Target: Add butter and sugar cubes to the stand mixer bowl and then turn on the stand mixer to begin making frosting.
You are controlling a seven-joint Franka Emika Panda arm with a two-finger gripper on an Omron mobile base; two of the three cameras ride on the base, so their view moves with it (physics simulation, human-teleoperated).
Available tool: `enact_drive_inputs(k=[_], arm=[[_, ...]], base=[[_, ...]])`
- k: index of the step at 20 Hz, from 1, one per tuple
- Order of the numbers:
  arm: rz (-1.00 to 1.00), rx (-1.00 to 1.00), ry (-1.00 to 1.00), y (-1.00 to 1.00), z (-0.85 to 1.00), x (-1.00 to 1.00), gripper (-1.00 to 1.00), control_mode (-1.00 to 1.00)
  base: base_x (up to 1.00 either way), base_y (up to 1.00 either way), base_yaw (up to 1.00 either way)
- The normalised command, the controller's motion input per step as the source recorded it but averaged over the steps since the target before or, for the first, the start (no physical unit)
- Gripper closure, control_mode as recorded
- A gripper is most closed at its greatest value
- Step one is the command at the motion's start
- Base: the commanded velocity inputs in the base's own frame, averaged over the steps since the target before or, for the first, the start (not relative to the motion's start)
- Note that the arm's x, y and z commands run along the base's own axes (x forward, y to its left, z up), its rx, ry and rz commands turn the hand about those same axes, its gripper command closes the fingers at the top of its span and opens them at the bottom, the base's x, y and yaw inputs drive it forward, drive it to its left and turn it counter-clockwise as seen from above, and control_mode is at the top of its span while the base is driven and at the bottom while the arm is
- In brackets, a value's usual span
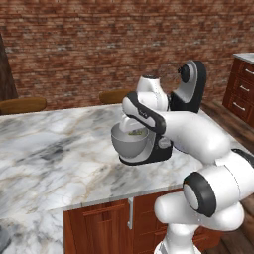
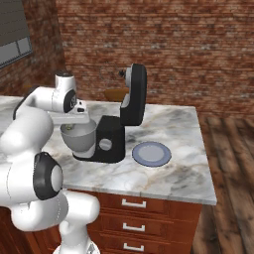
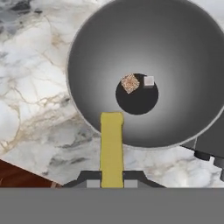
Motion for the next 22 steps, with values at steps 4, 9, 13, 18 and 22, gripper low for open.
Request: enact_drive_inputs(k=[4, 9, 13, 18, 22], arm=[[-0.06, -0.01, 0.02, 0.00, -0.31, 0.34, 1.00, -1.00], [-0.05, 0.00, 0.01, 0.00, -0.29, 0.33, 1.00, -1.00], [-0.04, 0.00, 0.00, 0.00, -0.21, 0.34, 1.00, -1.00], [-0.04, 0.00, 0.00, 0.00, -0.27, 0.19, 1.00, -1.00], [-0.03, 0.00, 0.00, 0.04, -0.25, 0.23, -1.00, -1.00]], base=[[0.00, 0.00, 0.00], [0.00, 0.00, 0.00], [0.00, 0.00, 0.00], [0.00, 0.00, 0.00], [0.00, 0.00, 0.00]])
